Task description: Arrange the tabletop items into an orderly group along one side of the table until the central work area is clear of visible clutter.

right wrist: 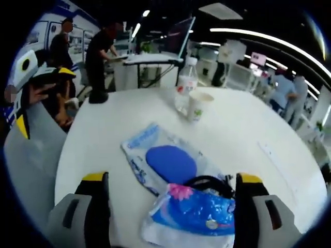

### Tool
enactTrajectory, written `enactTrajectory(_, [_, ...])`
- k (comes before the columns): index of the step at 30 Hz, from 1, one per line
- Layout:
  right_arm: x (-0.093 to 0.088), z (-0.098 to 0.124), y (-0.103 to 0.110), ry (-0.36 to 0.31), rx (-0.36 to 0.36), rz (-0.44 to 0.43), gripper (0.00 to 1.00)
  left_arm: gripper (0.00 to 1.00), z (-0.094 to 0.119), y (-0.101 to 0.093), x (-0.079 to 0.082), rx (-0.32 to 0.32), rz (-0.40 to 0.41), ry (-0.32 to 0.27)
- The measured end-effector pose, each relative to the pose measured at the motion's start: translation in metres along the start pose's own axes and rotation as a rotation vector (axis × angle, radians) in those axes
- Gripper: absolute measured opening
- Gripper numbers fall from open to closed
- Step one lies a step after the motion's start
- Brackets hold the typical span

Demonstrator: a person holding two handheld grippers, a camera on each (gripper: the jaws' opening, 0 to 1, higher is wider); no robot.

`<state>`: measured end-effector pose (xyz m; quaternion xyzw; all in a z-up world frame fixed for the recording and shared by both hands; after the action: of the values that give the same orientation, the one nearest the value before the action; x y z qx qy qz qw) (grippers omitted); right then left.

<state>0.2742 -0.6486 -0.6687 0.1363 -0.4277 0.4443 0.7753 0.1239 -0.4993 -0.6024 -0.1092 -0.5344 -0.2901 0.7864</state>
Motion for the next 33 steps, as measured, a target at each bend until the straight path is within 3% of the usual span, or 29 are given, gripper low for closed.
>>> enactTrajectory(2, [-0.004,0.005,-0.002,0.005,-0.008,-0.012,1.00,0.97,-0.006,-0.001,0.003,-0.006,0.020,-0.005])
enactTrajectory(4, [-0.008,0.008,-0.005,0.006,-0.018,-0.019,1.00,0.98,-0.017,-0.010,0.007,-0.035,0.080,-0.047])
enactTrajectory(7, [-0.013,0.016,-0.012,0.004,-0.045,-0.053,1.00,0.98,-0.031,-0.030,-0.002,-0.097,0.044,0.018])
enactTrajectory(13, [-0.029,0.033,-0.026,0.006,-0.097,-0.117,1.00,0.97,-0.054,-0.054,0.007,-0.176,0.099,0.005])
enactTrajectory(21, [-0.046,0.051,-0.043,0.004,-0.159,-0.195,0.99,0.96,-0.082,-0.066,0.024,-0.224,0.066,0.005])
enactTrajectory(27, [-0.056,0.061,-0.057,-0.015,-0.205,-0.268,0.97,0.92,-0.102,-0.070,0.024,-0.245,0.038,0.027])
enactTrajectory(33, [-0.066,0.067,-0.068,-0.003,-0.225,-0.284,0.97,0.92,-0.122,-0.076,0.023,-0.260,0.047,0.048])
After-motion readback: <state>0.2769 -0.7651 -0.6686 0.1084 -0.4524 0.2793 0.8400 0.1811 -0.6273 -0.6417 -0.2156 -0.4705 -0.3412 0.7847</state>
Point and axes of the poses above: the point that each gripper's makers call its tool centre point, and the gripper's own axes: z roughly backward along the fingers, y roughly to its left, x roughly out of its top, the point moved 1 cm from there along z, roughly backward along the fingers, and after that the axes turned 7 degrees about -x, right-handed, at the moved point
